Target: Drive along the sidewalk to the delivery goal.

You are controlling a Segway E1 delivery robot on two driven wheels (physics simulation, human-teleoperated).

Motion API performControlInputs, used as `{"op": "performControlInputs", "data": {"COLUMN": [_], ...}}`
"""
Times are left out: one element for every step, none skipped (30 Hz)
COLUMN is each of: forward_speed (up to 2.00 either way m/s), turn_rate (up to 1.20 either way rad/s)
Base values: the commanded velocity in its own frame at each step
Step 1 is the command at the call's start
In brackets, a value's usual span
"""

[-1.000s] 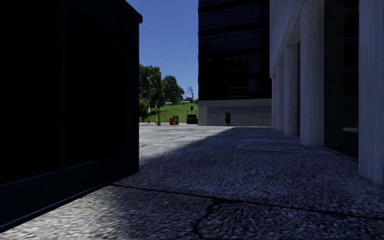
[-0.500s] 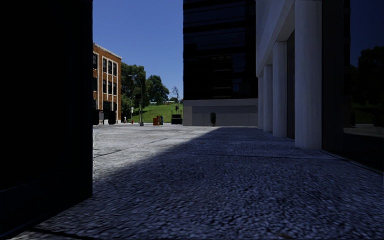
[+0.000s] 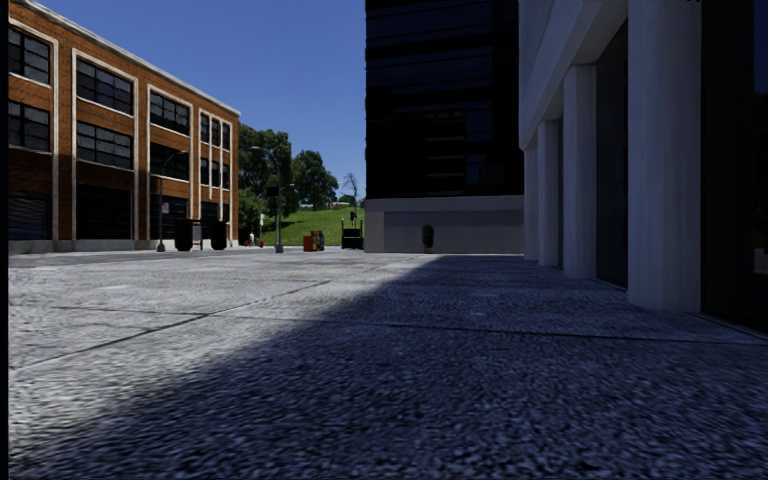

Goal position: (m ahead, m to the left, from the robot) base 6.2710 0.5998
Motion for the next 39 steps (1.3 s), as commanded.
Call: {"op": "performControlInputs", "data": {"forward_speed": [2.00, 2.00, 2.00, 2.00, 2.00, 2.00, 2.00, 2.00, 2.00, 2.00, 2.00, 2.00, 2.00, 2.00, 2.00, 2.00, 2.00, 2.00, 2.00, 2.00, 2.00, 2.00, 2.00, 2.00, 2.00, 2.00, 2.00, 2.00, 2.00, 2.00, 2.00, 2.00, 2.00, 2.00, 2.00, 2.00, 2.00, 2.00, 2.00], "turn_rate": [0.00, 0.00, 0.00, 0.00, 0.00, 0.00, 0.00, 0.00, 0.00, 0.00, 0.00, 0.00, 0.00, 0.00, 0.00, 0.00, 0.00, 0.00, 0.00, 0.00, 0.00, 0.00, 0.00, 0.00, 0.00, 0.00, 0.00, 0.00, 0.00, 0.00, 0.00, 0.00, 0.00, 0.00, 0.00, 0.00, 0.00, 0.00, 0.00]}}
